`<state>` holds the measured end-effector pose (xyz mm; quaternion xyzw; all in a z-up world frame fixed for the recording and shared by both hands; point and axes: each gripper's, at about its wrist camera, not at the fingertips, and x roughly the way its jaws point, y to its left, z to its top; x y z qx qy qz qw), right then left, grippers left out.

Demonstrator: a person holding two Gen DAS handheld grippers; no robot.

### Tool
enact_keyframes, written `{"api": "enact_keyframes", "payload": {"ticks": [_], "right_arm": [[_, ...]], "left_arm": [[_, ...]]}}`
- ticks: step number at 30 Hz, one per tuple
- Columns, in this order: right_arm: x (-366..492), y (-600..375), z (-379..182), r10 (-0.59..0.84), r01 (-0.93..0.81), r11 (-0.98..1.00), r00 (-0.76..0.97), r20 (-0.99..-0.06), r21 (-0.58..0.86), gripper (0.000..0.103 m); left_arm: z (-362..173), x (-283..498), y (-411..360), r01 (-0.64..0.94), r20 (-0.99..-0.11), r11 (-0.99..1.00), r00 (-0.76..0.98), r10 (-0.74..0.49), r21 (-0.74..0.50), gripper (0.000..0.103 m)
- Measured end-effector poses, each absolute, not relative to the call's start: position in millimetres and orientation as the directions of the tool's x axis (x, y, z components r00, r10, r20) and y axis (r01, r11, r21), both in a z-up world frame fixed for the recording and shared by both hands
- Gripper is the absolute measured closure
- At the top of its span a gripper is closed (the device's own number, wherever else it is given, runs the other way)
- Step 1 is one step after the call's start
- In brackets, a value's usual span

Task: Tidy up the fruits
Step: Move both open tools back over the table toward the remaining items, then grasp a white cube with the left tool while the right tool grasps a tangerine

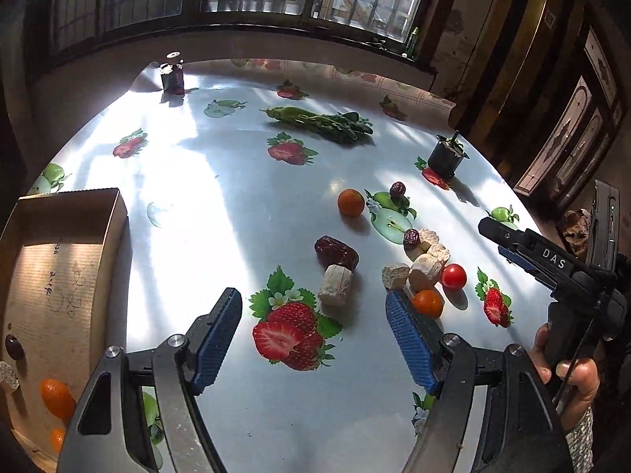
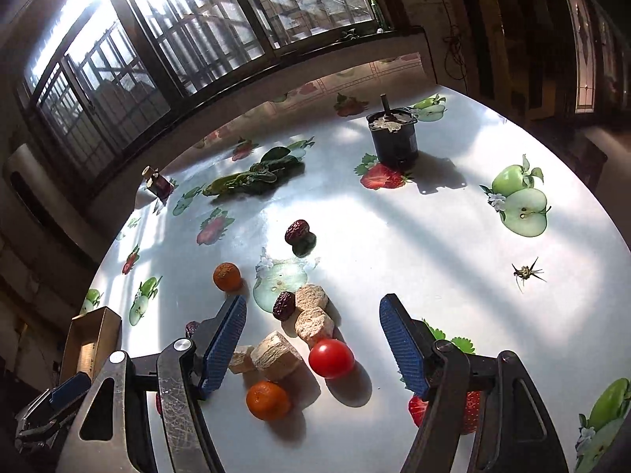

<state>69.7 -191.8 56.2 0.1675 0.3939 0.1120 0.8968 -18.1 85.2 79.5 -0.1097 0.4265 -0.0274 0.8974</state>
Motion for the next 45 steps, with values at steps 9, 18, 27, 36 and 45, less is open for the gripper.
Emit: {"api": "enact_keyframes", "payload": {"ticks": [9,18,27,36,45], "right_arm": [[76.0,-198.2,30.7,0.377,-0.091,0.906,0.619,-0.689,0.414,0.037],[59.0,-179.2,29.5,0.372,-0.148,0.922,0.592,-0.715,0.358,0.051],[31.5,-135.7,16.3,0.443,-0.315,0.894,0.511,-0.736,0.320,0.051],[34.8,-108.0,5.9,0.345,-0.336,0.924,0.536,-0.771,0.180,0.063],[34.4,-109.1,6.8,0.335,-0.327,0.929,0.547,-0.767,0.172,0.068]], "left_arm": [[51.9,-1.2,83.7,-0.034,-0.760,0.975,0.633,-0.148,-0.218,0.029],[34.5,26.3,60.4,0.040,-0.765,0.985,0.624,-0.158,-0.171,0.034],[13.5,45.2,57.8,0.068,-0.787,0.978,0.585,-0.198,-0.195,0.066],[11.9,39.6,58.4,0.102,-0.760,0.974,0.611,-0.221,-0.201,0.070],[17.7,33.0,72.5,0.085,-0.739,0.963,0.625,-0.252,-0.257,0.078]]}}
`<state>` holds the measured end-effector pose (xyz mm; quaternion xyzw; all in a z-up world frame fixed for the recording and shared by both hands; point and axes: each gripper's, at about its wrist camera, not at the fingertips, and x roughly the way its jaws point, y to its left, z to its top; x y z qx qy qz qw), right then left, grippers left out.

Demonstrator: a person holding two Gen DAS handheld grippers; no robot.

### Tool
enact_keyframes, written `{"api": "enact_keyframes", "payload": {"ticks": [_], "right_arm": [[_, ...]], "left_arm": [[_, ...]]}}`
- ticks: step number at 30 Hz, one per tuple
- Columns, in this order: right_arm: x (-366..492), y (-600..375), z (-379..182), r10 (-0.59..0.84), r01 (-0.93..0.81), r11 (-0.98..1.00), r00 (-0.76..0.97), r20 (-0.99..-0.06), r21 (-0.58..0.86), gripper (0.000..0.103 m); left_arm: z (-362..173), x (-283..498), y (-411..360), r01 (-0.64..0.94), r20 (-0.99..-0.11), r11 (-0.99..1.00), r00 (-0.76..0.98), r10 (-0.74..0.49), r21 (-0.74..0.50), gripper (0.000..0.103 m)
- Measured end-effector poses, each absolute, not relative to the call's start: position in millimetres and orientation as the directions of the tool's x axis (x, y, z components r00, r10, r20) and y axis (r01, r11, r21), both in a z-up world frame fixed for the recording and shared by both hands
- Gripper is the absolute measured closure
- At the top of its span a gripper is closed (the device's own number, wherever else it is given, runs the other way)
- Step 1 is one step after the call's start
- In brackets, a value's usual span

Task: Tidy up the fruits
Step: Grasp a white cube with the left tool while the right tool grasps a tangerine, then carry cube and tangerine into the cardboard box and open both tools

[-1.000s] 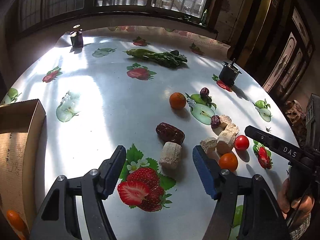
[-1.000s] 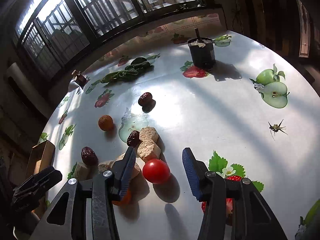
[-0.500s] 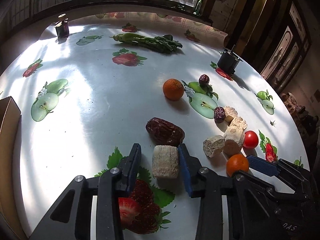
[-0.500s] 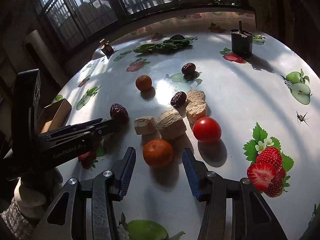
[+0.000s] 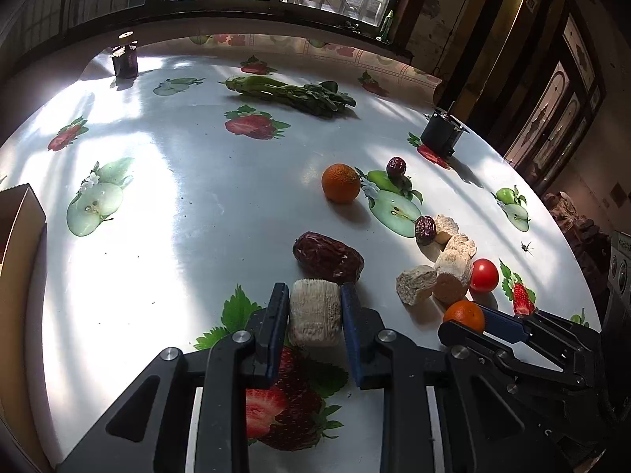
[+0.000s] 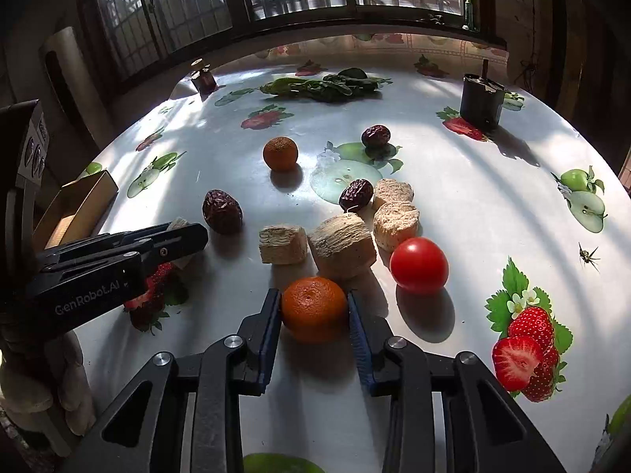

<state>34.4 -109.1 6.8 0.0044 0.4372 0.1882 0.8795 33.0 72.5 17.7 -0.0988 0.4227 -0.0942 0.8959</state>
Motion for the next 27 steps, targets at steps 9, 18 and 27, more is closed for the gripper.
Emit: {"api": "enact_keyframes", "payload": {"ticks": [9,18,27], "right_arm": [[34.5,-114.3,8.9,0.435,-0.351,0.893,0.505,-0.745,0.283,0.068],[36.0,-122.6,13.4,0.494,-0.348,0.867,0.504,-0.708,0.357,0.068],[40.4,-138.1,19.5,0.480,-0.304,0.877,0.555,-0.680,0.372,0.068]], "left_arm": [[22.2,31.7,77.8,0.097,-0.730,0.953,0.623,-0.282,-0.286,0.078],[27.2,28.8,78.0,0.116,-0.717,0.951,0.633,-0.292,-0.286,0.078],[55.3,6.5,87.2,0.065,-0.631,0.957,0.739,-0.236,-0.282,0.078]]}}
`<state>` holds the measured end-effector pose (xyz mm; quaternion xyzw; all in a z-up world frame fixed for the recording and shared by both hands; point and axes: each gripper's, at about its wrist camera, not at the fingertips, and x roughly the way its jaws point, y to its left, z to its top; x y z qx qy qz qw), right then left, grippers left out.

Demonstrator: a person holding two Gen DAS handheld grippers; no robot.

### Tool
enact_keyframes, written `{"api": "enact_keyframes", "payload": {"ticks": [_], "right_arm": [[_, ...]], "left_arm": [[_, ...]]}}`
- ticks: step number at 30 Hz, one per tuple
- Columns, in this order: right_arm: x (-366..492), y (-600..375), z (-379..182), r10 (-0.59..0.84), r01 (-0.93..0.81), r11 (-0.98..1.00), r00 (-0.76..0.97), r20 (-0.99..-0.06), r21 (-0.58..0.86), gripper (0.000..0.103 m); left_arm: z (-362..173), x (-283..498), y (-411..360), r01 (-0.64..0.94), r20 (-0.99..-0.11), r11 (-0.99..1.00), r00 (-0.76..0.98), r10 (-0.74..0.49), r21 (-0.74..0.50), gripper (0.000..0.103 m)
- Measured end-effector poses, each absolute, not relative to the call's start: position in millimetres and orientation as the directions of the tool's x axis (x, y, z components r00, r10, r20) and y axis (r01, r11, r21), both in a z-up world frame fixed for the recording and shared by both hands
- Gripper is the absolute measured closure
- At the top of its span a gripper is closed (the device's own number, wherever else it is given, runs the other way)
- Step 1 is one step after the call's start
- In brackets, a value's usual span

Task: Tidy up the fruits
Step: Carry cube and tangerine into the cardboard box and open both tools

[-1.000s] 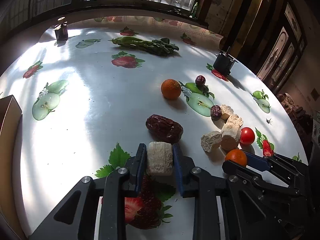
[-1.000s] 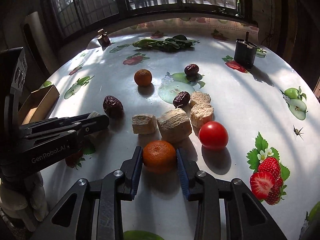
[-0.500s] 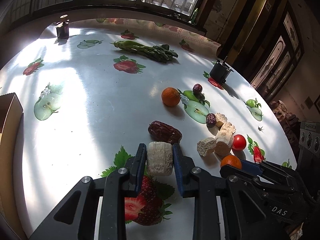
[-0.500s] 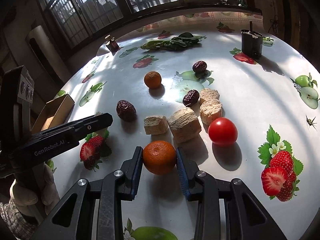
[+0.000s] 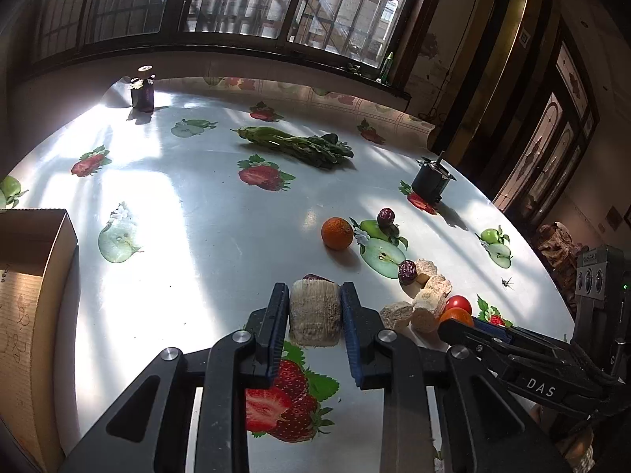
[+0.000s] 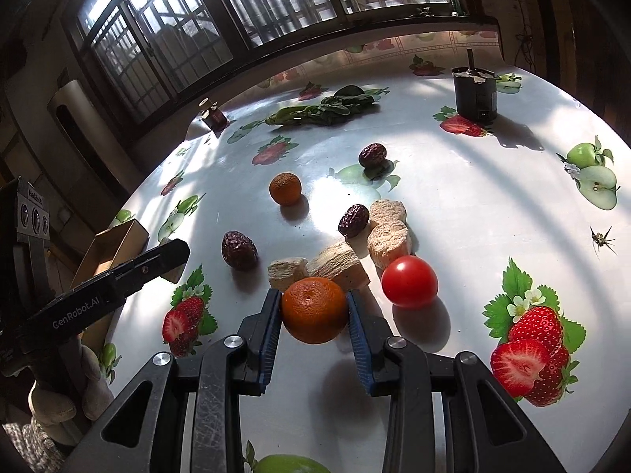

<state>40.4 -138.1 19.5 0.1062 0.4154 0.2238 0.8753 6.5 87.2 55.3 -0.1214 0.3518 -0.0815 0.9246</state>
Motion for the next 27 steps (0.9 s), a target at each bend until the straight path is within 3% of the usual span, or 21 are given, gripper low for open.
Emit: {"api": "enact_keyframes", "payload": {"ticks": [9,16,27], "right_arm": [[40.9,-147.1,16.0,0.471,-0.269,0.881,0.566,-0.677,0.389,0.068],[35.2,-146.0,15.5,0.378,-0.196,0.925,0.581,-0.721,0.327,0.068],[-2.5,-53.9,108.5,0.504,-0.398,0.860,0.566,-0.653,0.320,0.067]], "left_arm": [[90.1,-68.3,120.3,0.006,-0.595,0.958,0.783,-0.182,-0.286,0.077],[120.8,-116.1,182.6,-0.095,-0.566,0.974,0.823,-0.041,-0.208,0.077],[148.4,-146.9,299.9,-0.229,-0.578,0.959,0.811,0.093,-0.168,0.077]]}}
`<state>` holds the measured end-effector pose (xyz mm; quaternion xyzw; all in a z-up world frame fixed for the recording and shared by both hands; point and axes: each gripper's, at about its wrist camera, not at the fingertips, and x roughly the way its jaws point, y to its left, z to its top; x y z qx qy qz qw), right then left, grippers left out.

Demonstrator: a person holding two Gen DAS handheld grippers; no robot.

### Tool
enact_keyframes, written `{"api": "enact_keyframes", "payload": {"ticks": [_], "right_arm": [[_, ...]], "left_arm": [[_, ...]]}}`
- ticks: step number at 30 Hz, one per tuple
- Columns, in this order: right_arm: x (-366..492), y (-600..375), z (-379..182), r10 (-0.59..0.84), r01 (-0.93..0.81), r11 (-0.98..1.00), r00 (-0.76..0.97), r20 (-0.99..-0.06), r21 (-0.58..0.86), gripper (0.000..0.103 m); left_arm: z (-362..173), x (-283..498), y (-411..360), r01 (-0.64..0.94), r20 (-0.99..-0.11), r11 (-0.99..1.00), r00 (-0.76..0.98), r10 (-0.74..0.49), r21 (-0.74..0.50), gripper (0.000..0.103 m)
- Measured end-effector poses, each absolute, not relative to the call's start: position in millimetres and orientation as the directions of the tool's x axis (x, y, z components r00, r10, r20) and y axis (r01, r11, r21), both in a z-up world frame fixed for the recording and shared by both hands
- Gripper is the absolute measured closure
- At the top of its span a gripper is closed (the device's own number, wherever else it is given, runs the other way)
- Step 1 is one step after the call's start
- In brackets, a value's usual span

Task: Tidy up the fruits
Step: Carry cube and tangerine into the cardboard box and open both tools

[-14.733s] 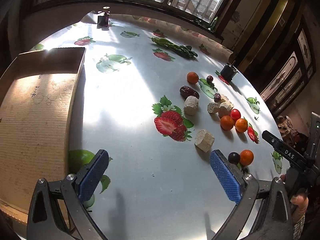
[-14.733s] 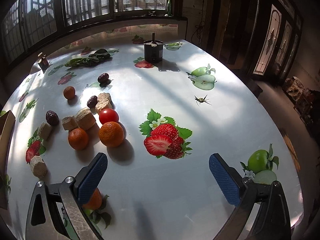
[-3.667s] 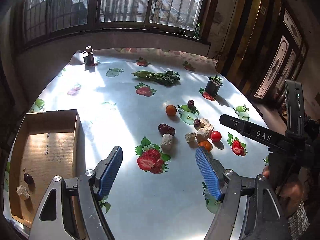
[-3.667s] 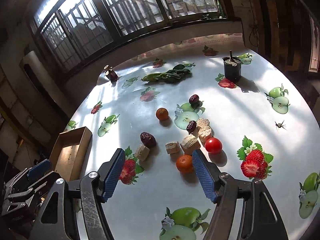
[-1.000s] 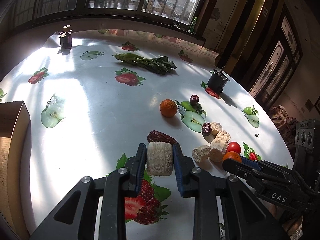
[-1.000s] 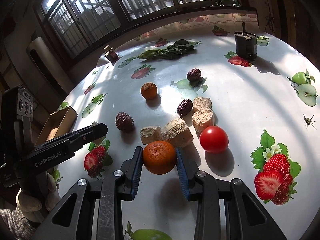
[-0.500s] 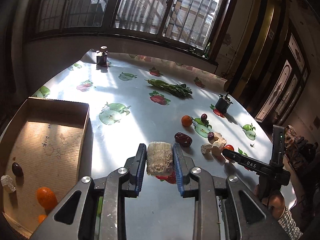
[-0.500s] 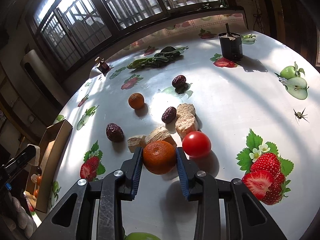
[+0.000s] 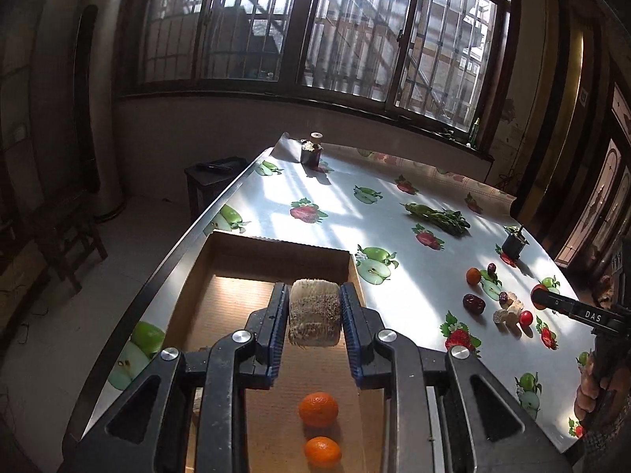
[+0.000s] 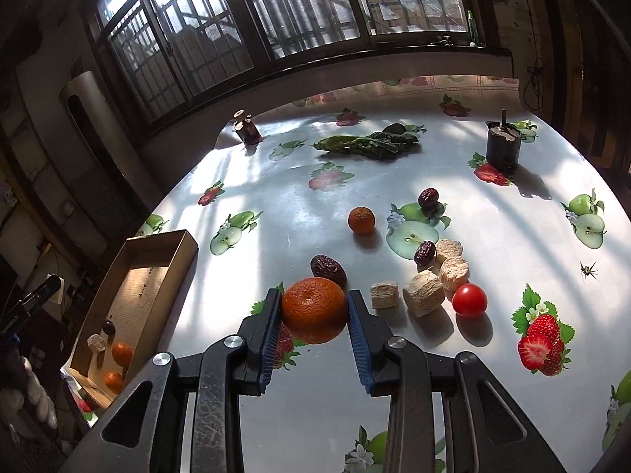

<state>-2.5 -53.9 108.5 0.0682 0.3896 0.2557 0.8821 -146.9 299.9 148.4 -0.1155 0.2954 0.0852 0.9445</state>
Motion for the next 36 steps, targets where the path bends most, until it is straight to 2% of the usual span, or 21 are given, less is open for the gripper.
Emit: {"api": "enact_keyframes", "payload": {"ticks": [4,6,8,13,19,25,29,30,32,34,36], "right_arm": [[-7.7,13.4,140.6,0.624,-0.523,0.768,0.479,-0.618,0.369,0.067],[-11.7,54.0,142.9,0.673,-0.582,0.713,0.412,-0.614,0.391,0.067],[-13.1,94.8,134.4,0.700,-0.622,0.667,0.333,-0.632,0.410,0.067],[-15.2,180.9,88.7,0.665,-0.673,0.632,0.217,-0.714,0.384,0.067],[-21.1,218.3,36.6,0.568,-0.692,0.654,0.183,-0.802,0.306,0.067],[-27.8,226.5,17.2,0.516,-0.706,0.666,0.202,-0.832,0.241,0.066],[-32.0,231.4,18.6,0.514,-0.720,0.657,0.212,-0.831,0.223,0.066],[-34.3,231.9,21.2,0.513,-0.723,0.659,0.228,-0.828,0.209,0.064],[-41.6,226.4,31.2,0.529,-0.727,0.658,0.263,-0.807,0.194,0.050],[-50.9,215.3,46.4,0.554,-0.725,0.662,0.302,-0.776,0.191,0.045],[-61.4,198.0,62.8,0.579,-0.711,0.675,0.343,-0.740,0.198,0.044]], "left_arm": [[153.6,-136.0,330.1,-0.270,-0.616,0.955,0.775,0.139,-0.124,0.077],[145.0,-124.7,343.6,-0.287,-0.657,0.955,0.735,0.166,-0.080,0.077],[128.2,-110.5,358.7,-0.302,-0.703,0.949,0.694,0.153,-0.091,0.077],[77.7,-72.4,383.8,-0.325,-0.805,0.934,0.588,0.078,-0.146,0.077],[39.5,-58.4,387.5,-0.345,-0.865,0.932,0.496,0.078,-0.114,0.077],[26.2,-63.8,393.1,-0.370,-0.873,0.921,0.481,0.078,-0.122,0.077],[34.2,-68.8,395.2,-0.383,-0.857,0.913,0.509,0.081,-0.141,0.070],[39.1,-70.6,394.0,-0.384,-0.849,0.912,0.521,0.084,-0.145,0.069],[51.2,-77.7,389.5,-0.386,-0.833,0.912,0.544,0.101,-0.142,0.065],[66.8,-88.3,381.6,-0.392,-0.806,0.912,0.575,0.139,-0.123,0.061],[86.3,-102.4,370.0,-0.407,-0.769,0.908,0.609,0.193,-0.095,0.054]]}}
